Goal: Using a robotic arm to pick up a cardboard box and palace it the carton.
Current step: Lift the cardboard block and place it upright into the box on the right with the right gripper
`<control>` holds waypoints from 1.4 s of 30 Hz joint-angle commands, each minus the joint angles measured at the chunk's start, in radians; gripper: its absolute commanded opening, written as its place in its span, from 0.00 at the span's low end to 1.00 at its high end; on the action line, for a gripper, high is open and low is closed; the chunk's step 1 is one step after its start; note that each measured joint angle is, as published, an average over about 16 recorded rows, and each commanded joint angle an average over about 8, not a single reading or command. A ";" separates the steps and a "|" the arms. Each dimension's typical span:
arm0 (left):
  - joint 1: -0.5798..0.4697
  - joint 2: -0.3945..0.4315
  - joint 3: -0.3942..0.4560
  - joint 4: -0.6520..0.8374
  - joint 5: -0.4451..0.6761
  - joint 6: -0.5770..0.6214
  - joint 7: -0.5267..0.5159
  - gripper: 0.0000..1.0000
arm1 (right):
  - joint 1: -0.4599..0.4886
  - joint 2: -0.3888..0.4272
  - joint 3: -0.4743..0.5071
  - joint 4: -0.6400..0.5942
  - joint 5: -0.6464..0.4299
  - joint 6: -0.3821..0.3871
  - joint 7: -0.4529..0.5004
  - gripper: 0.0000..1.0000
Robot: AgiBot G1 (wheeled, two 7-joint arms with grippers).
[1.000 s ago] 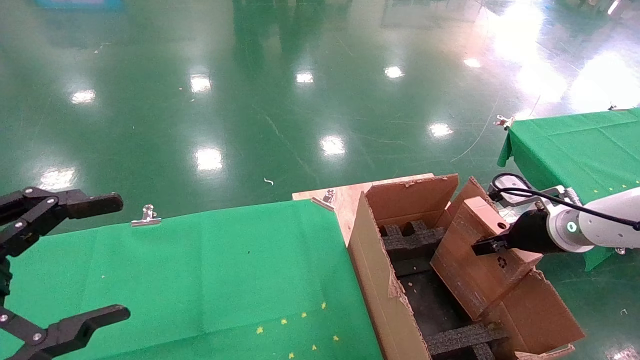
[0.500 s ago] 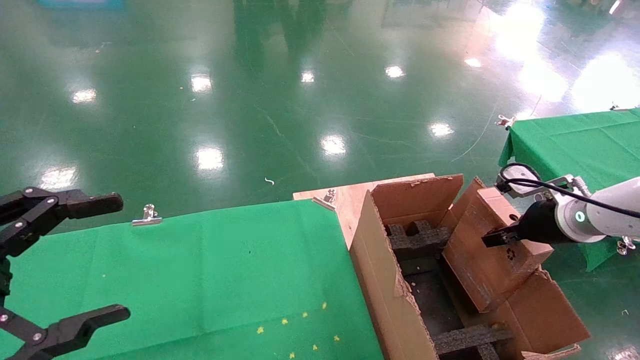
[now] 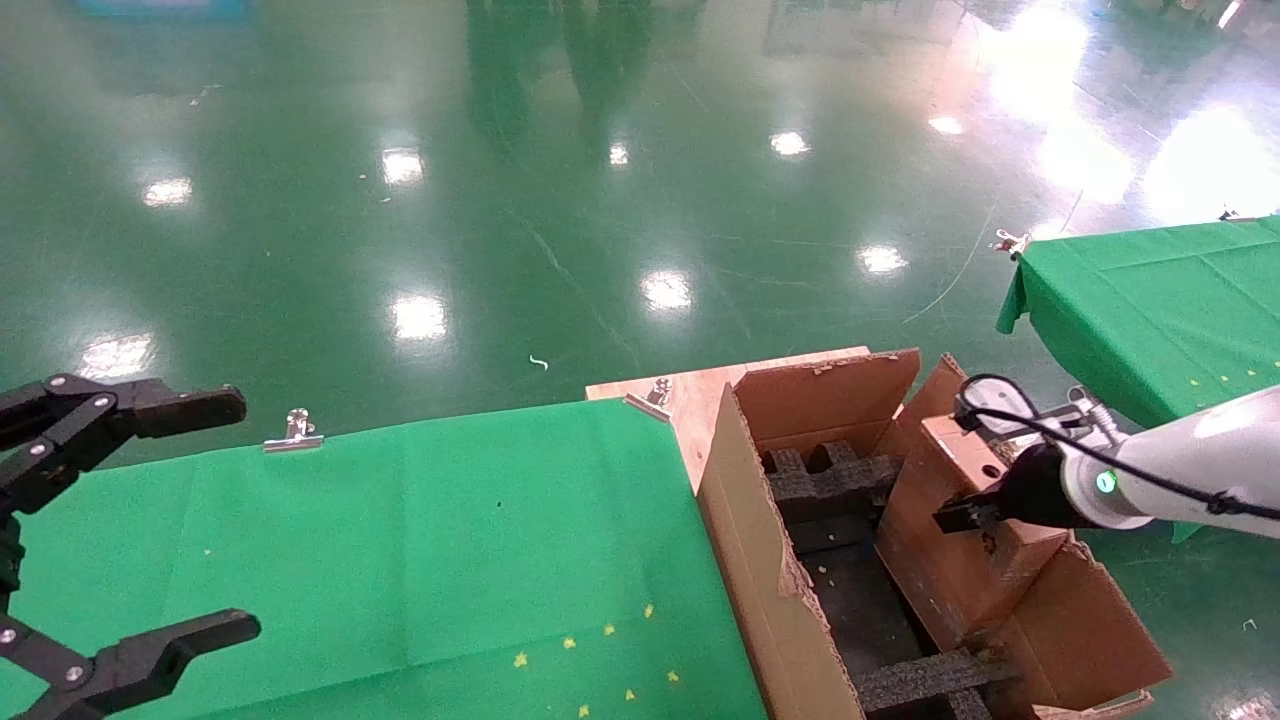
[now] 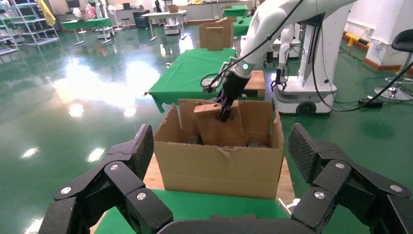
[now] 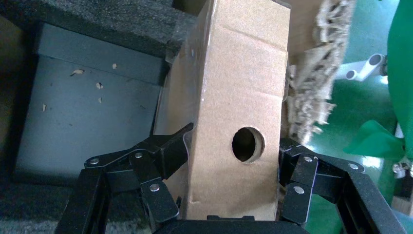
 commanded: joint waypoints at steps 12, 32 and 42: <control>0.000 0.000 0.000 0.000 0.000 0.000 0.000 1.00 | -0.086 -0.029 -0.015 -0.060 0.035 0.085 0.012 0.00; 0.000 0.000 0.001 0.000 -0.001 0.000 0.000 1.00 | -0.115 -0.056 -0.015 -0.166 0.192 0.038 -0.113 0.00; 0.000 0.000 0.001 0.000 -0.001 0.000 0.001 1.00 | -0.128 -0.105 -0.011 -0.234 0.233 0.035 -0.178 0.00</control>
